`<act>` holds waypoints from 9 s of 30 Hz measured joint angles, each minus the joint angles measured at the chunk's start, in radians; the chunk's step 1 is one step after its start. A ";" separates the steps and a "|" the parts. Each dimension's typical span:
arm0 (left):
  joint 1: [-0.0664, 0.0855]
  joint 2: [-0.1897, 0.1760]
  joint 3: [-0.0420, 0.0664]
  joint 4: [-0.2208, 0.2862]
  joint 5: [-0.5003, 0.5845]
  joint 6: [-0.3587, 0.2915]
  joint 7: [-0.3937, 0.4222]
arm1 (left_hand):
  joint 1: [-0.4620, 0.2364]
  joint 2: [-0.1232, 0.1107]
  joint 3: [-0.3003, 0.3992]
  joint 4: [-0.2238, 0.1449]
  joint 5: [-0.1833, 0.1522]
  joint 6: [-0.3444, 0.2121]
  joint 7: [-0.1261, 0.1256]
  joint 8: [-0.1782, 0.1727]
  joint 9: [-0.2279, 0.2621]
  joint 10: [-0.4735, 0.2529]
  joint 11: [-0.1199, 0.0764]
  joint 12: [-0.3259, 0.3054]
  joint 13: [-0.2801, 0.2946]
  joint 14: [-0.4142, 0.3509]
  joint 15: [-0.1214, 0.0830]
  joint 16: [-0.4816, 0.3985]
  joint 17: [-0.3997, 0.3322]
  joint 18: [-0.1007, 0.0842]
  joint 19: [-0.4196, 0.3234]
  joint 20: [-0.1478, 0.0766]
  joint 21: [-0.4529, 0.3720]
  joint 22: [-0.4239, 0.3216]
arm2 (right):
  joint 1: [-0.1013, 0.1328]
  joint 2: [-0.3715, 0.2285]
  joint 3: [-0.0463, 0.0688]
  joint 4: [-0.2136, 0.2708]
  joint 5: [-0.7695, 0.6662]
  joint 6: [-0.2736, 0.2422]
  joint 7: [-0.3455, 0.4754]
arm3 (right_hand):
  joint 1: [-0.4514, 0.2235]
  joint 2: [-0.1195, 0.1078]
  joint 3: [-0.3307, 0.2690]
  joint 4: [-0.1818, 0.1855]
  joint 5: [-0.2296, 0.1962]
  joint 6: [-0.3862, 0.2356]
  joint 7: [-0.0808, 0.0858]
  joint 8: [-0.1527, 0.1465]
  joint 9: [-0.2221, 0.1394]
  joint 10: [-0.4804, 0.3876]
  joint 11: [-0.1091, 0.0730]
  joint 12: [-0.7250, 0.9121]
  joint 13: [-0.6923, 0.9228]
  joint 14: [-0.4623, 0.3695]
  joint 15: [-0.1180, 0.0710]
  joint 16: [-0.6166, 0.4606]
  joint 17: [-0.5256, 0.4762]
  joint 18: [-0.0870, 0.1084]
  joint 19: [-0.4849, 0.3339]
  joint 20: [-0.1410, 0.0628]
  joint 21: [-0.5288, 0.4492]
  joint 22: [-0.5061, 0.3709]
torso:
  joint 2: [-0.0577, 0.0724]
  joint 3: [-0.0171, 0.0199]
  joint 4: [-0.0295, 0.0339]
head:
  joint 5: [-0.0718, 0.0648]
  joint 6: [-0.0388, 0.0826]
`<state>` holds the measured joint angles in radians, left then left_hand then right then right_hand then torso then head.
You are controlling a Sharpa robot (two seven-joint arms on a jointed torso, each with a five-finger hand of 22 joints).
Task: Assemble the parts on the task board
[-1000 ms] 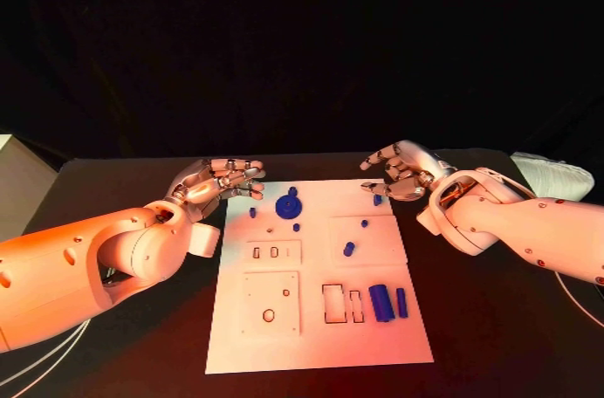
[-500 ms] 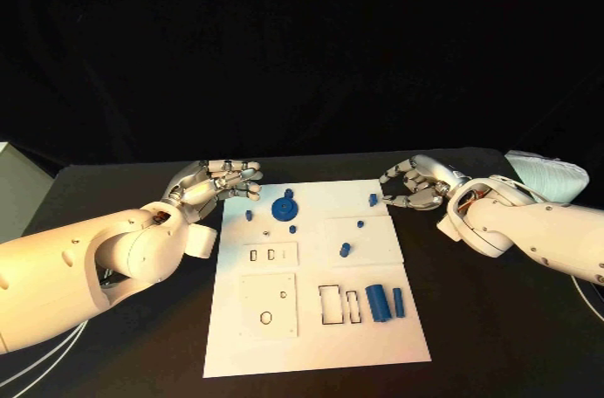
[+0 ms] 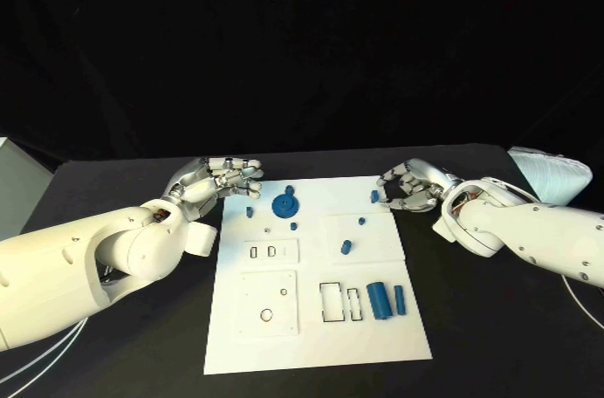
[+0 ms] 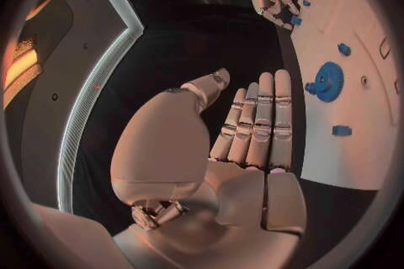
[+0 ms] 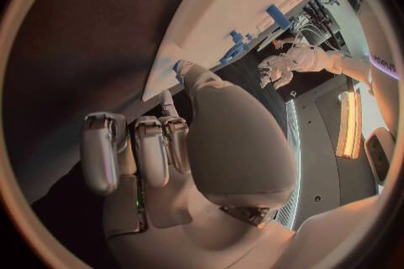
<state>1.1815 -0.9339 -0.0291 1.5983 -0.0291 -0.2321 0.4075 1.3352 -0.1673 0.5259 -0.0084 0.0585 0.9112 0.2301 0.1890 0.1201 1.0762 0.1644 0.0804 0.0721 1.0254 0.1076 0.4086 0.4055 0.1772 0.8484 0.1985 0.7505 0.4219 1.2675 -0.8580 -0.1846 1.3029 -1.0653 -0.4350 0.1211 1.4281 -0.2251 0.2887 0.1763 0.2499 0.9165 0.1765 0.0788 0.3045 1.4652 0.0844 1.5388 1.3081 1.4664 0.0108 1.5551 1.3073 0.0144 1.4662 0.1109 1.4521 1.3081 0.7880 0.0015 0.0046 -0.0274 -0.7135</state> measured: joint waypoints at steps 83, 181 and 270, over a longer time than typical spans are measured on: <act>0.000 0.022 -0.001 -0.019 -0.030 -0.009 -0.031 | -0.012 -0.004 0.020 -0.008 0.000 0.000 0.000 0.000 0.000 0.043 -0.011 0.027 0.005 0.000 -0.007 0.031 0.019 0.000 -0.014 -0.007 0.042 0.022 | -0.053 0.232 -0.013 0.397 -0.222 -0.209 -0.526 | -0.086 0.051 0.186 -0.073 -0.074 0.130 -0.059 0.147 0.030 -0.001 -0.044 0.029 -0.001 -0.002 -0.042 0.000 0.000 0.000 -0.002 -0.034 0.037 -0.001 | -0.032 -0.0243 -0.0044 | 0.027 -0.048; 0.000 0.017 -0.002 -0.015 -0.043 -0.007 -0.050 | -0.020 -0.012 0.030 -0.008 0.000 0.000 0.000 0.000 0.000 0.055 -0.016 0.036 0.006 0.004 -0.011 0.056 0.032 0.000 -0.018 -0.011 0.063 0.032 | -0.133 0.293 -0.015 0.336 -0.492 -0.200 -0.612 | -0.118 -0.016 -0.002 0.009 -0.082 -0.021 -0.016 0.106 0.018 0.000 -0.013 -0.066 -0.001 0.002 -0.016 -0.004 0.000 0.000 0.002 -0.012 -0.004 -0.001 | -0.025 -0.0226 0.0019 | 0.038 -0.072; 0.114 0.287 -0.042 -0.170 -1.010 0.529 -0.916 | -0.257 0.006 -0.107 0.288 0.000 -0.073 -0.127 0.470 0.465 0.107 -0.136 1.062 0.770 0.443 -0.136 1.101 0.902 -0.094 0.485 -0.123 0.681 0.780 | 0.097 0.031 0.017 0.255 0.407 -0.138 -0.345 | 0.055 0.042 -0.176 0.111 0.136 -0.034 -0.016 0.157 0.025 -0.003 -0.006 -0.084 -0.001 0.000 -0.007 -0.022 0.000 0.016 0.000 -0.011 -0.091 -0.001 | -0.074 0.0026 0.0030 | 0.053 -0.122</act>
<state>1.2954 -0.6474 -0.0708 1.4282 -1.0388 0.2973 -0.5088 1.0781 -0.1612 0.4193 0.2800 0.0585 0.8379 0.1031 0.6589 0.5852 1.1828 0.0285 1.1422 0.8423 1.4687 -0.0284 1.5095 1.3077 0.0832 1.3329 0.0753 1.4311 1.2014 1.3645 -0.8265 -0.1679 1.5582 -0.6579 -0.5727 -0.2241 1.4833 -0.1830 0.1123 0.2872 0.3855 0.8828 0.1603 0.2358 0.3297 1.4625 0.0780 1.4550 1.3073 1.4665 0.0036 1.5335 1.3073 0.0299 1.4662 0.1003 1.3609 1.3074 0.7145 0.0041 0.0076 0.0260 -0.8353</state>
